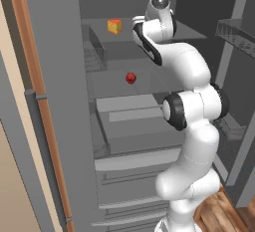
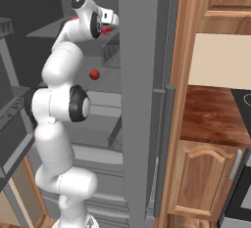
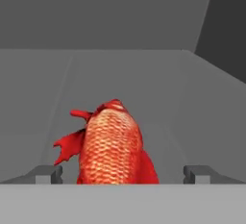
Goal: Take the cheese, fish, and bell pepper from the fridge and place them on the plate on the dining counter to create an appetizer plate.
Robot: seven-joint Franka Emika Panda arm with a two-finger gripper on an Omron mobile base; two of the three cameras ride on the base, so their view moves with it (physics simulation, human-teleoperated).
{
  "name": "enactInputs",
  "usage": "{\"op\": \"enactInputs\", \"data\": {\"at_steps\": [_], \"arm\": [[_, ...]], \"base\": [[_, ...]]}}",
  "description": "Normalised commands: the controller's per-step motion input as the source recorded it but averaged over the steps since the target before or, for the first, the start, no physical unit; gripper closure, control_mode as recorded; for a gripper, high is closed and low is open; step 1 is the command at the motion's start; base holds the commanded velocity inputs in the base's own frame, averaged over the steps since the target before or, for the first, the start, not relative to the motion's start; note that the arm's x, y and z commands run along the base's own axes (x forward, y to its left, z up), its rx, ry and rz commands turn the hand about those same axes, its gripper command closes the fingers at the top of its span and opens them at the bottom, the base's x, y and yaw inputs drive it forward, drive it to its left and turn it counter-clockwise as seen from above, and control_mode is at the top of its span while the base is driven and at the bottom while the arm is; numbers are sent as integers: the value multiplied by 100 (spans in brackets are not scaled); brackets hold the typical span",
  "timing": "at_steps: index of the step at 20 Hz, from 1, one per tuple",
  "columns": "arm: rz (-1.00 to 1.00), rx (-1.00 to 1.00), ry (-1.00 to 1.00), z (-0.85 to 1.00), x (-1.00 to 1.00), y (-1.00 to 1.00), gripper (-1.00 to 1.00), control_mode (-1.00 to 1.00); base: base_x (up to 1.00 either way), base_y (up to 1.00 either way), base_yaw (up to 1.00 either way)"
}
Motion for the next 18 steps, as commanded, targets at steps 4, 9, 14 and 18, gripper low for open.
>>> {"op": "enactInputs", "data": {"at_steps": [4,9,14,18], "arm": [[0,0,4,-3,45,0,-100,-100],[-2,0,7,-29,10,2,-100,-100],[-7,-2,1,-41,0,9,-100,-100],[-4,-2,0,-24,5,19,100,-100]], "base": [[0,0,0],[0,0,0],[0,0,0],[0,0,0]]}}
